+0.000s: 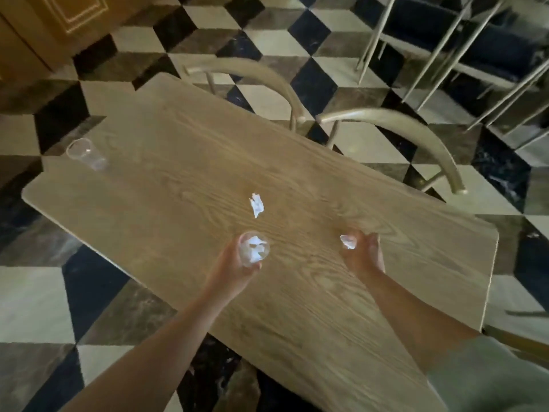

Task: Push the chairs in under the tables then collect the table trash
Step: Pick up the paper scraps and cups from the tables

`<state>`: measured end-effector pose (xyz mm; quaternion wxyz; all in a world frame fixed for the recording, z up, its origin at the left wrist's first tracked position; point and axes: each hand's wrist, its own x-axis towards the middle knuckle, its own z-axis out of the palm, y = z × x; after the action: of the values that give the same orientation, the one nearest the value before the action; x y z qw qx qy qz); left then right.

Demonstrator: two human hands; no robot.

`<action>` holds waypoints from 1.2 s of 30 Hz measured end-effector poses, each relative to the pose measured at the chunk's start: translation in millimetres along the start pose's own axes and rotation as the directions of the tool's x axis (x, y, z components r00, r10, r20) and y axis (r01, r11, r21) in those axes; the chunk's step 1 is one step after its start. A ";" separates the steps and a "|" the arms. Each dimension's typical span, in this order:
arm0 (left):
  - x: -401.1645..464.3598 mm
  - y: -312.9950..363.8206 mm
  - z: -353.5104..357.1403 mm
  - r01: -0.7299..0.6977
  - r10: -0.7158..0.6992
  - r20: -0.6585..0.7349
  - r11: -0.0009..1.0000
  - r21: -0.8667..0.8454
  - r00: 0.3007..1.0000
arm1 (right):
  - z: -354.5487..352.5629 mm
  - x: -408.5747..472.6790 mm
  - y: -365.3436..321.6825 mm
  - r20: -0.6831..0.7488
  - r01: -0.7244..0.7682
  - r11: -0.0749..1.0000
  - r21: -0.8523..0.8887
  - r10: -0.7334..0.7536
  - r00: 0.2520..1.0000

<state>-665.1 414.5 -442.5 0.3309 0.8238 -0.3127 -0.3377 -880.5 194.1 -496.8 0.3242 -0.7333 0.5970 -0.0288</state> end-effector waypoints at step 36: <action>109.9 -260.8 -431.8 0.144 -0.154 -0.187 0.987 -0.066 0.970 | 292.1 -107.4 -624.0 0.669 0.738 0.666 0.106 -0.597 0.443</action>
<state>-196.0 630.2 -439.4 0.3545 0.8647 -0.2078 -0.2890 -251.1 467.1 -371.9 0.3966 -0.8974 0.1030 0.1638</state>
